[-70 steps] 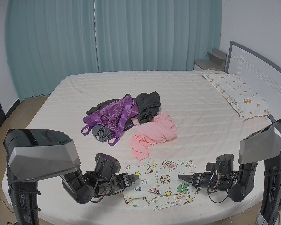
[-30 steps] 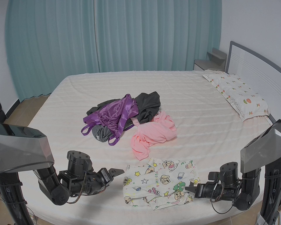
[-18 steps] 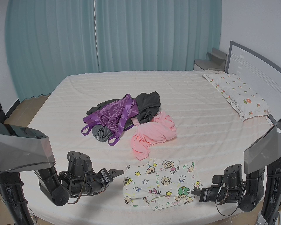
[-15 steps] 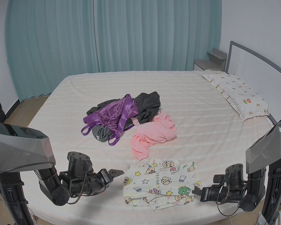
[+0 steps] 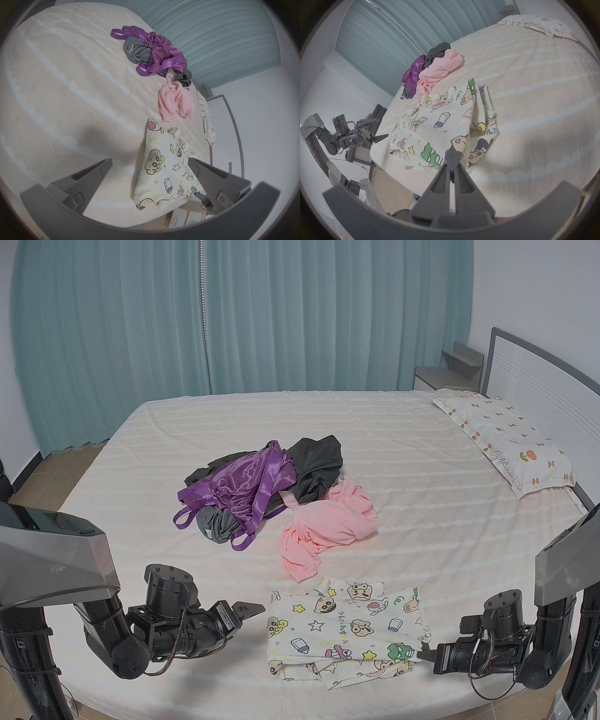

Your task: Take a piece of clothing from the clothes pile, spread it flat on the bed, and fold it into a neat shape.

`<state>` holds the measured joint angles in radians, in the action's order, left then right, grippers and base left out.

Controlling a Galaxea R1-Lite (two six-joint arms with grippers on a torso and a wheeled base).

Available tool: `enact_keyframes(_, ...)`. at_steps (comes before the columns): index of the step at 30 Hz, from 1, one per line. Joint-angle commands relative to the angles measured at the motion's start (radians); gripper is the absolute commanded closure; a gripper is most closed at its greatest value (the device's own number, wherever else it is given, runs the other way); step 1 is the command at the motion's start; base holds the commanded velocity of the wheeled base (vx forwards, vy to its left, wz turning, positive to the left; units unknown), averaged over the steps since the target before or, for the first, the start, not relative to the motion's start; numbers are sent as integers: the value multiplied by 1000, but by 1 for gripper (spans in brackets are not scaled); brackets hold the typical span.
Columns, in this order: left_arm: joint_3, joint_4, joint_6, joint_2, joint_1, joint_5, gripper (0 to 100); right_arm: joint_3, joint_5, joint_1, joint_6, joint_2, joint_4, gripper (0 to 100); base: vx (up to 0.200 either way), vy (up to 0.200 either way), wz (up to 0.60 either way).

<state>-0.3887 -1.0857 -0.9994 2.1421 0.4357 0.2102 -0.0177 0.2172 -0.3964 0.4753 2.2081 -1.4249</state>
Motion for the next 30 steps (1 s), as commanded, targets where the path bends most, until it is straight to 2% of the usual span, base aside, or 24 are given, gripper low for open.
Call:
enact_keyframes(1,-1,0,-1,2,0,0,0,18,1,10,-14,9,4,100,0,0,0)
enact_keyframes(5,-2,0,-1,2,0,0,0,18,1,11,-43,27,4,100,0,0,0)
enact_keyframes(6,-2,0,-1,2,0,-2,0,18,1,11,-49,35,3,0,0,0,0)
enact_keyframes(10,-2,0,-1,4,0,-2,0,18,-13,16,-57,39,3,0,0,0,0)
enact_keyframes(14,-1,0,-1,2,1,-2,0,18,-25,60,-66,-10,-49,0,0,0,0)
enact_keyframes(15,-1,0,-1,2,0,0,0,18,-25,93,-67,-42,-86,0,0,0,0)
enact_keyframes(19,-2,0,-1,2,1,-2,0,-45,-24,116,-64,-56,-83,0,0,0,0)
enact_keyframes(21,-2,0,-1,4,1,-2,0,-160,-25,123,-61,-28,-45,0,0,0,0)
enact_keyframes(26,1,0,1,7,3,-5,0,-400,-24,114,-57,30,170,0,0,0,0)
enact_keyframes(30,-1,0,1,9,5,-6,0,-544,-24,114,-57,96,271,0,0,0,0)
